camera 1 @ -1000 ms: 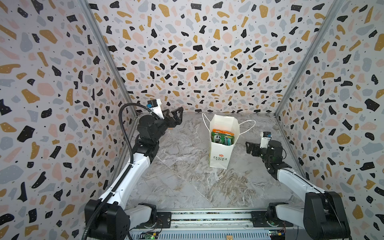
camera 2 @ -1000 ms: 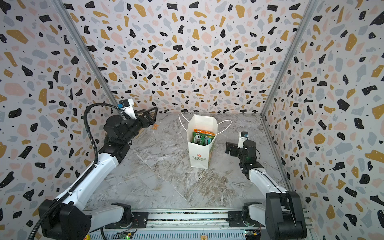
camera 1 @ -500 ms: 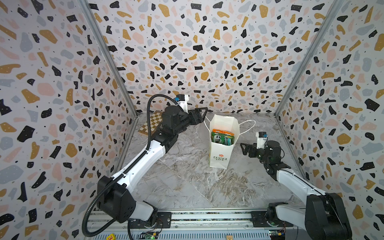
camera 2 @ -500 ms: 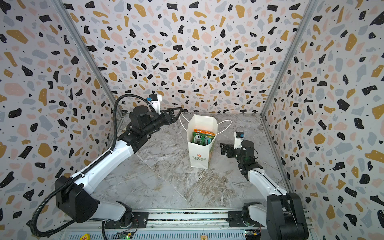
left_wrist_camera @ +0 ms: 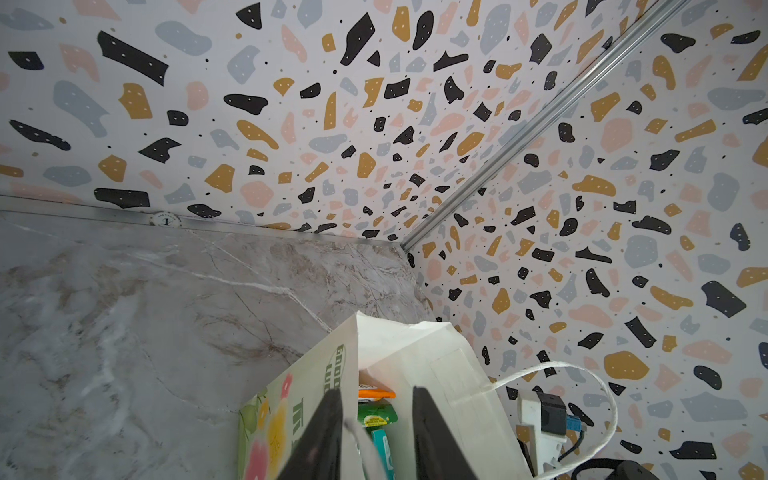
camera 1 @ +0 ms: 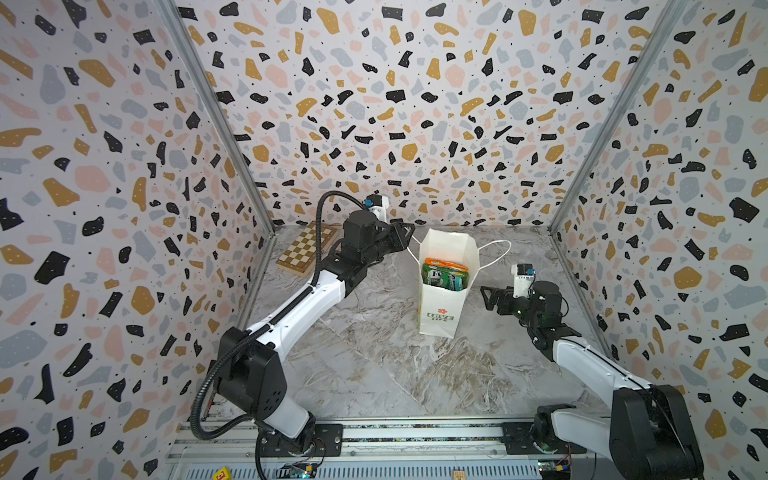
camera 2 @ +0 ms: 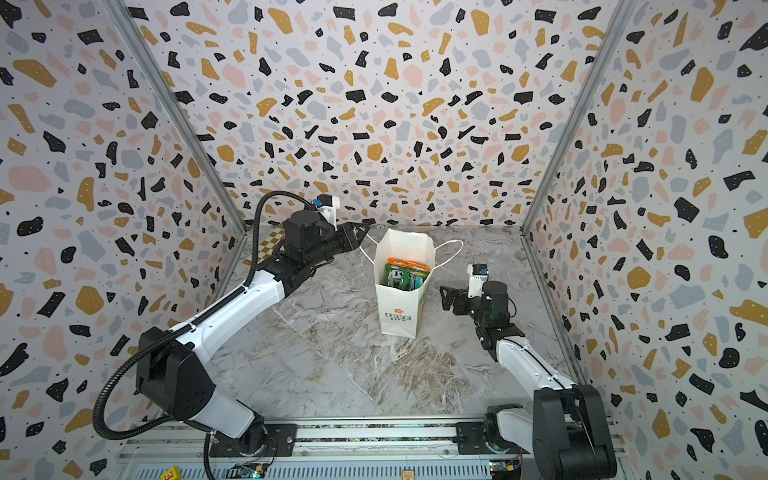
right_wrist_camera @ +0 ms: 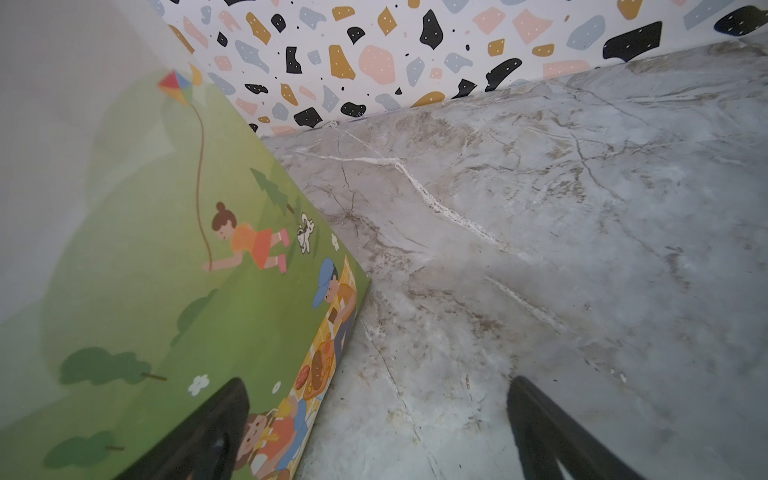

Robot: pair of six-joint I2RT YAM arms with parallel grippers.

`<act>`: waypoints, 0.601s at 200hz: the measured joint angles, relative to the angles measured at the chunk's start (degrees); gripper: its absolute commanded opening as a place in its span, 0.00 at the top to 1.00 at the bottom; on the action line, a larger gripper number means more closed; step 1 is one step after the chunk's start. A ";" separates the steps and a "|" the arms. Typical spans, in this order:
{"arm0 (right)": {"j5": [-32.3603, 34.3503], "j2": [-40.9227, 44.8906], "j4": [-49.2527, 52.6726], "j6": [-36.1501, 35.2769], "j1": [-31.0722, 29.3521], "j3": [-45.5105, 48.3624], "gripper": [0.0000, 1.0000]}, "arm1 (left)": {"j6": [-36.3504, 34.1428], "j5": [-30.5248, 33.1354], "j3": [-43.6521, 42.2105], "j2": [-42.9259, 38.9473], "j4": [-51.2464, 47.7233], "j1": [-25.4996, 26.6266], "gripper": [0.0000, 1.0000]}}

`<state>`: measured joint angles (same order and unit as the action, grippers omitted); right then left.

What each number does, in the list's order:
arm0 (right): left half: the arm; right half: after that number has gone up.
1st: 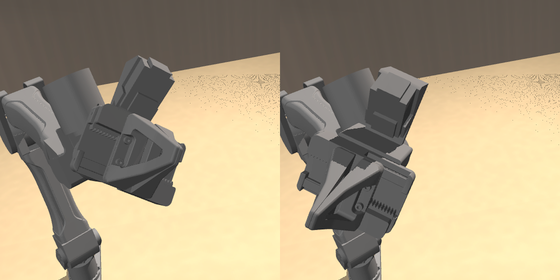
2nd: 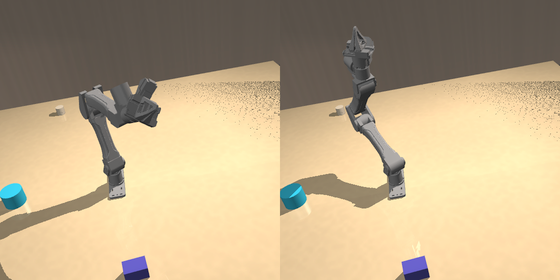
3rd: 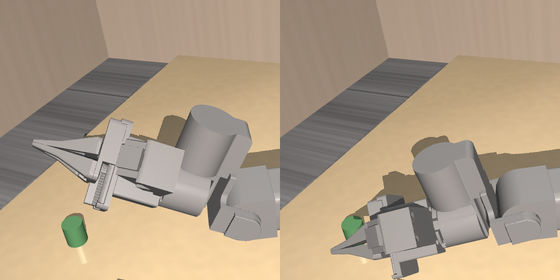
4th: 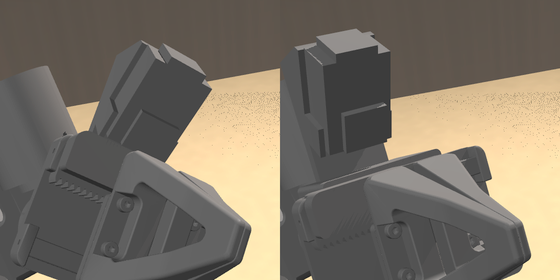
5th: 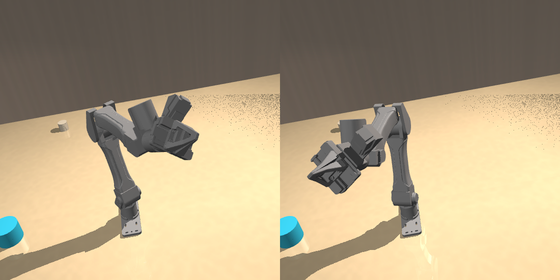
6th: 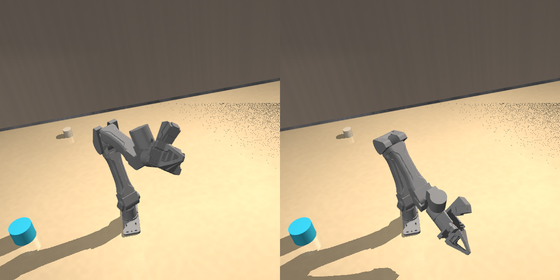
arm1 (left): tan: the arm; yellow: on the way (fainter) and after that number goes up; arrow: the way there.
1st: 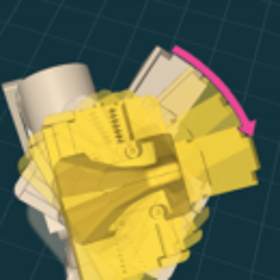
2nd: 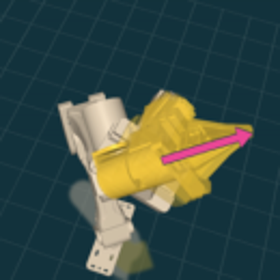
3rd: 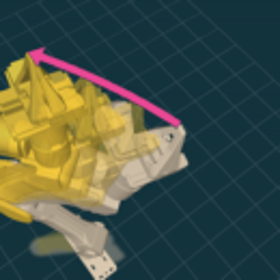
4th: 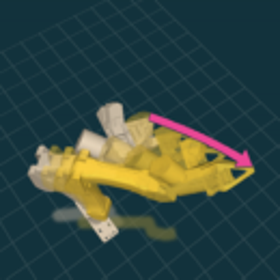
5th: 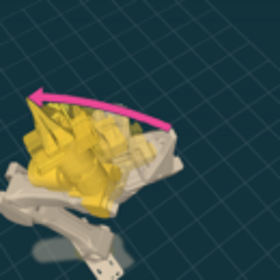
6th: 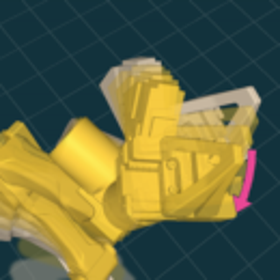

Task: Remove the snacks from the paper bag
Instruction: 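Raise the left gripper over the bag rim while the right gripper approaches the bag side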

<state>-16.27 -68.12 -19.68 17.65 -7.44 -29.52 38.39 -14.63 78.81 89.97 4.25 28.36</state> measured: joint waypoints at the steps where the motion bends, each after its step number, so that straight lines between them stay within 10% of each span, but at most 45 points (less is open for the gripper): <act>1: -0.02 -0.04 0.00 0.00 -0.02 0.00 0.01 | 0.00 -0.02 0.00 0.02 0.00 0.00 0.75; 38: -1.14 -2.75 -0.04 -0.09 -1.07 0.00 0.01 | -0.15 -0.94 0.87 0.63 0.55 0.00 1.00; 120: -2.10 -9.31 -3.50 -0.15 -7.13 0.09 0.01 | -6.32 -0.46 7.45 3.30 -5.86 0.00 1.00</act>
<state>-18.37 -77.43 -23.18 17.50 -14.57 -29.43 32.08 -15.09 86.26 93.27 -1.61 28.36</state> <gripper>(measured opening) 0.990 0.047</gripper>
